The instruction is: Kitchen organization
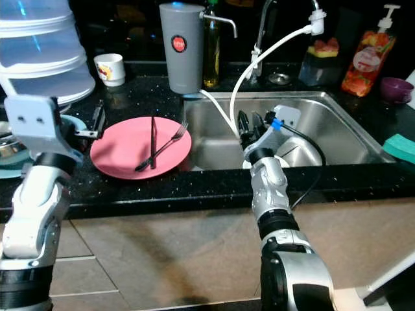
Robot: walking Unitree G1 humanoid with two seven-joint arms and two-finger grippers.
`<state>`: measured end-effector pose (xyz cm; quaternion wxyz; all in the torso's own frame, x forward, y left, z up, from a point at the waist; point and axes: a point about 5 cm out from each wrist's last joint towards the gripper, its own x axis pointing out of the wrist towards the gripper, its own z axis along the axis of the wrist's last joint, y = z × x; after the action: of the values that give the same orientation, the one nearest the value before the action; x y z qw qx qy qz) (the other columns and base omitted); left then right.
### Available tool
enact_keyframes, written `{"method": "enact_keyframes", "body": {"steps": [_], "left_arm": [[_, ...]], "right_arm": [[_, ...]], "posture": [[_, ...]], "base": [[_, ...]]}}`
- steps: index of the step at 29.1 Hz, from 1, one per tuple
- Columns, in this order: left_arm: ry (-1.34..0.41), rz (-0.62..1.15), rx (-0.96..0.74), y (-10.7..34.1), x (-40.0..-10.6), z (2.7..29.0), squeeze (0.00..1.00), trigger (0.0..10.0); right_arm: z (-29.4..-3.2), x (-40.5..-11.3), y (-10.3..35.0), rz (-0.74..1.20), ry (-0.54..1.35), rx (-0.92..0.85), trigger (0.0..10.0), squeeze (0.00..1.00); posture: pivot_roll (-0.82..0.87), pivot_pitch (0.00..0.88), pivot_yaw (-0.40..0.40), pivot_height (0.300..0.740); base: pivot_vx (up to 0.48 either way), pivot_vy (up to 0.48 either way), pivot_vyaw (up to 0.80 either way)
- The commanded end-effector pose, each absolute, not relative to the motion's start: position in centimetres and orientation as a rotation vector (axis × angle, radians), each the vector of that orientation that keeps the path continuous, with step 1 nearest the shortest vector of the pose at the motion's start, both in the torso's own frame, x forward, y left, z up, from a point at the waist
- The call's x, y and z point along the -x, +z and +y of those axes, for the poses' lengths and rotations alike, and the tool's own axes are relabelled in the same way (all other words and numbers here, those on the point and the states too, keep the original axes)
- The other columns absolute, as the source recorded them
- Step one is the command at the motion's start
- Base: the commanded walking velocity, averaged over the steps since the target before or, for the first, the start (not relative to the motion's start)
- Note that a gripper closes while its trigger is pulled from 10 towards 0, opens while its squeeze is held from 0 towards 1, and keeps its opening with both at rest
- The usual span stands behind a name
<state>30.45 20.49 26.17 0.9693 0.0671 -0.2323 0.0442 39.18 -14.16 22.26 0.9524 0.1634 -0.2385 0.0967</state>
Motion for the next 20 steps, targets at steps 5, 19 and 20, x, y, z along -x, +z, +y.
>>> {"method": "enact_keyframes", "body": {"steps": [5,19,20], "left_arm": [[0.083,-0.471,-0.14,26.7,-30.4,20.3,0.0,10.0],[0.006,-0.474,-0.139,27.3,-30.4,18.8,0.0,10.0],[0.006,-0.474,-0.139,27.3,-30.4,18.8,0.0,10.0]], "right_arm": [[-13.7,-39.4,22.6,-0.467,0.239,-0.329,10.0,0.0],[-13.4,-39.4,22.6,-0.455,0.263,-0.312,10.0,0.0],[-13.4,-39.4,22.6,-0.455,0.263,-0.312,10.0,0.0]], "posture": [[0.18,0.047,-0.008,0.74],[0.18,0.042,-0.009,0.74],[0.18,0.042,-0.009,0.74]], "base": [[0.359,0.0,0.0],[0.025,0.0,0.45],[0.0,0.0,0.8]]}}
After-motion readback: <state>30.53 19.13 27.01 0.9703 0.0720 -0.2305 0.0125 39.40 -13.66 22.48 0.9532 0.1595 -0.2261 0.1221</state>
